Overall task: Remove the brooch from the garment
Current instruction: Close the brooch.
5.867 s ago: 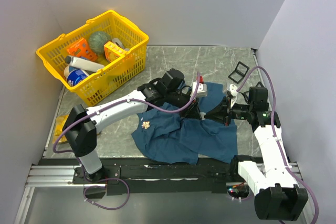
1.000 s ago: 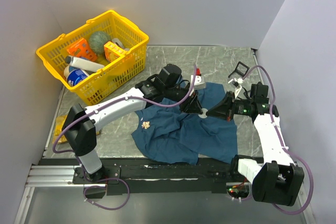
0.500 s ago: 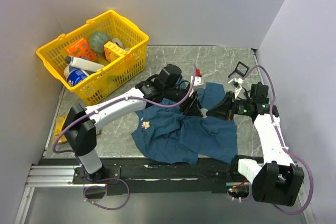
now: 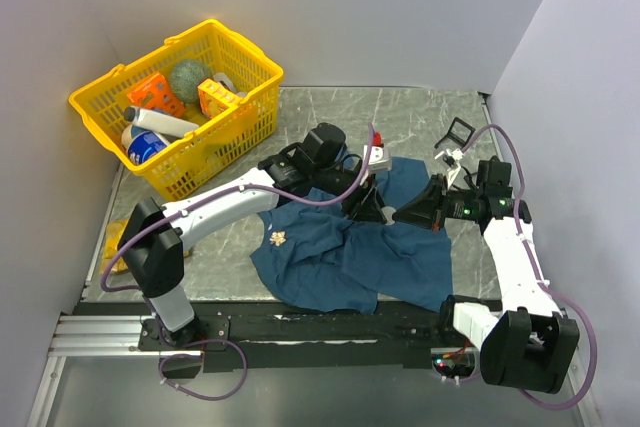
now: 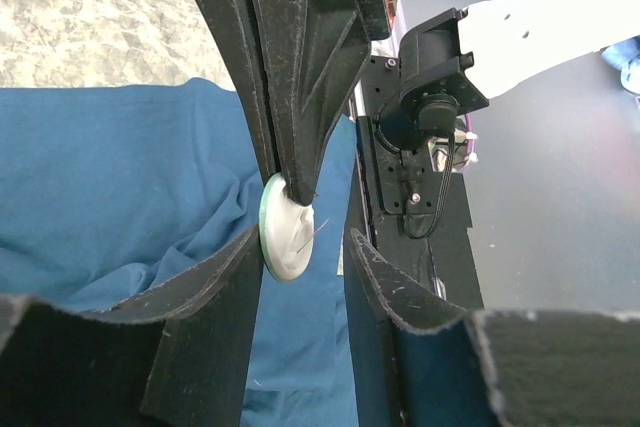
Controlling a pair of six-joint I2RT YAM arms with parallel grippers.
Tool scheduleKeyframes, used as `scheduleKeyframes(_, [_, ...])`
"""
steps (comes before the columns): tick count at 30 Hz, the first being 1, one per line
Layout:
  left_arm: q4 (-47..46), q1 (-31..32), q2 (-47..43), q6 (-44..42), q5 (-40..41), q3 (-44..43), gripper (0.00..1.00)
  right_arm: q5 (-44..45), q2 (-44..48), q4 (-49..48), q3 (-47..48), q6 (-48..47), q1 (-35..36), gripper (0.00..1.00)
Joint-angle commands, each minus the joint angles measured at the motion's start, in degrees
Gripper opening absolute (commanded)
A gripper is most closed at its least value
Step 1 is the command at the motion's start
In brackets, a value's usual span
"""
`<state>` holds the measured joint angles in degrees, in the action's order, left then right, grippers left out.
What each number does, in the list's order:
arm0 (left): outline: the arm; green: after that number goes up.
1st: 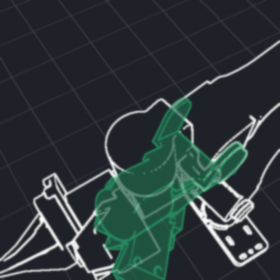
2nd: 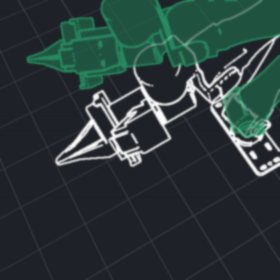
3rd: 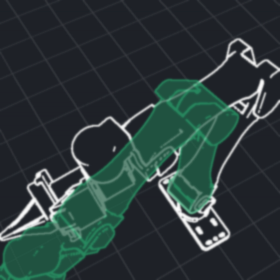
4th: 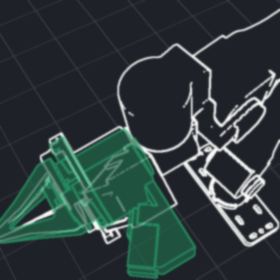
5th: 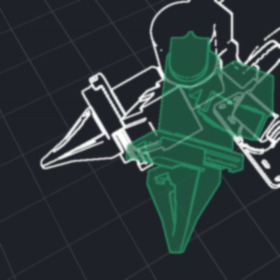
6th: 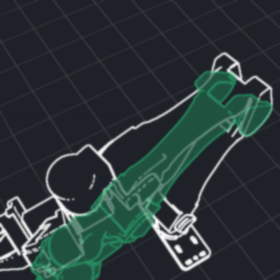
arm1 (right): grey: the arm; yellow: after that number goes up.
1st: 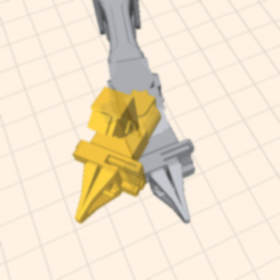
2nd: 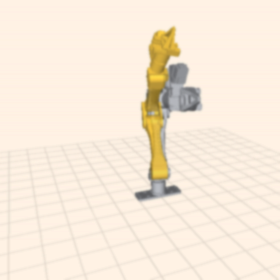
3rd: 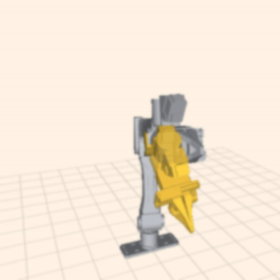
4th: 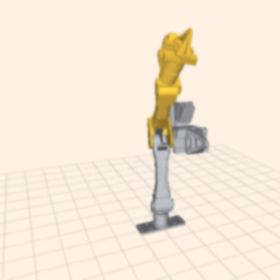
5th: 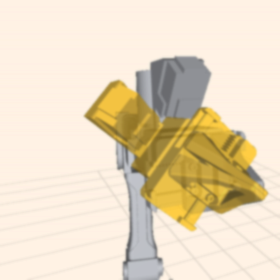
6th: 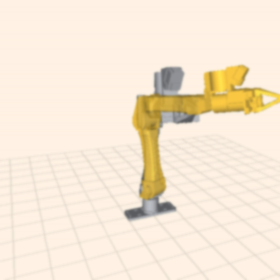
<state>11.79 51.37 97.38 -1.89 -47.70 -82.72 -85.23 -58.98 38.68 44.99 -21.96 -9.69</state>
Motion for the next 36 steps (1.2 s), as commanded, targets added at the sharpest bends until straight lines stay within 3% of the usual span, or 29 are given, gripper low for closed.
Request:
scheduleKeyframes(1, [-1.16,1.27,0.09,0.04,-0.46,0.10,0.42,-1.61,1.15,-0.35,1.33,-0.90,-0.50,0.00])
scheduleKeyframes(10, [0.16,2.50,0.79,-1.54,2.70,-0.95,0.39,-1.60,1.06,-0.36,1.41,-0.98,-0.41,0.00])
scheduleKeyframes(17, [0.34,2.59,1.23,-1.54,2.88,-1.04,0.29,-1.52,0.97,-0.18,1.41,-1.25,-0.50,0.00])
scheduleKeyframes(36, [2.18,3.56,1.84,-3.55,9.37,-2.71,0.17,-1.43,0.80,0.26,1.50,-1.86,-0.50,0.00])
